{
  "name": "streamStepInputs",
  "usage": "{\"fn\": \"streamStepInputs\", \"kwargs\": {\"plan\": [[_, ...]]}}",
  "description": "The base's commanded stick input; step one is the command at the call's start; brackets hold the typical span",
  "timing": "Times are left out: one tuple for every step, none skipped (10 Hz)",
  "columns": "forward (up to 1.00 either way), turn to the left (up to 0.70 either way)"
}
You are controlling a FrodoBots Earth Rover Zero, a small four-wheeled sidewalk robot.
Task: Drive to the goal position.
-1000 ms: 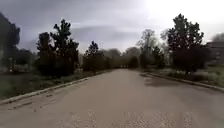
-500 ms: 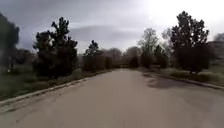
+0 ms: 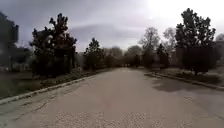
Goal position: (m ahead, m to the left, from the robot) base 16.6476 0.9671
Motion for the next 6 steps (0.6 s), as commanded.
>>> {"fn": "streamStepInputs", "kwargs": {"plan": [[0.70,0.00],[0.70,0.00],[0.70,0.00],[0.70,0.00],[0.70,0.00],[0.70,0.00]]}}
